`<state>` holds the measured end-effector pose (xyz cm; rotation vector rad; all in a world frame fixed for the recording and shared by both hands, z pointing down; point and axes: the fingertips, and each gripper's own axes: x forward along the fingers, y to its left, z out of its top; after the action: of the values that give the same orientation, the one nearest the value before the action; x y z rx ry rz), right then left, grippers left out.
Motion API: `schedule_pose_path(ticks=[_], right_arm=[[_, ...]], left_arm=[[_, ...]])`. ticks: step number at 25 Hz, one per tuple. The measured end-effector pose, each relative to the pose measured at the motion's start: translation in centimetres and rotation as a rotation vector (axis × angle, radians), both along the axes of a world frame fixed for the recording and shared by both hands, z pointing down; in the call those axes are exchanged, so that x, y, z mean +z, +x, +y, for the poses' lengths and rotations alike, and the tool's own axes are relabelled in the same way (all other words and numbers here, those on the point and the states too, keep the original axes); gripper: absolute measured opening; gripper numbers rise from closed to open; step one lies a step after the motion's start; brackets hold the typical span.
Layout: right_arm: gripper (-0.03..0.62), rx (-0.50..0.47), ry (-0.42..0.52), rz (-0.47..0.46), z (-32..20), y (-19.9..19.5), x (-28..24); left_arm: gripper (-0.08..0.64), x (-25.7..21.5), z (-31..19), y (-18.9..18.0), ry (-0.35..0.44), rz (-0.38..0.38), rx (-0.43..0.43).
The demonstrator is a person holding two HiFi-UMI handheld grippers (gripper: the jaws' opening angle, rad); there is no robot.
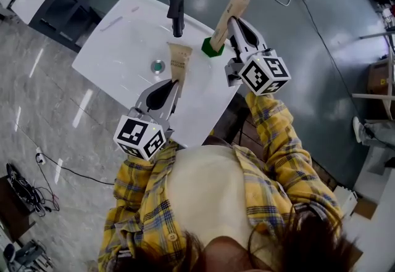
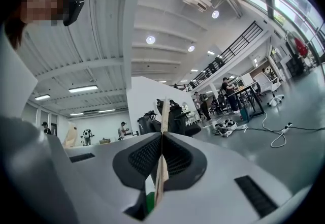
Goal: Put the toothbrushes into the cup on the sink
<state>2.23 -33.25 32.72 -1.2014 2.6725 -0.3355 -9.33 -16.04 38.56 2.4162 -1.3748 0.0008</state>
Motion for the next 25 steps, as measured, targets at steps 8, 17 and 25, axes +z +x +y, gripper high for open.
schedule_pose_path(ticks=[8, 17, 25], right_arm=[[0.018, 0.024, 0.019, 0.042, -1.2, 0.0, 0.3], [0.018, 0.006, -0.008, 0.087, -0.6, -0.6, 2.8], [0.020, 0.002, -0.031, 0.210, -0.1, -0.8, 5.0]], left_arm=[[0.015, -0.1, 0.1, 0.2, 0.008, -0.001, 0.013], [0.015, 0.1, 0.2, 0.1, 0.005, 0.000, 0.009], [0.015, 0.2, 0.3, 0.2, 0.004, -0.001, 0.008]])
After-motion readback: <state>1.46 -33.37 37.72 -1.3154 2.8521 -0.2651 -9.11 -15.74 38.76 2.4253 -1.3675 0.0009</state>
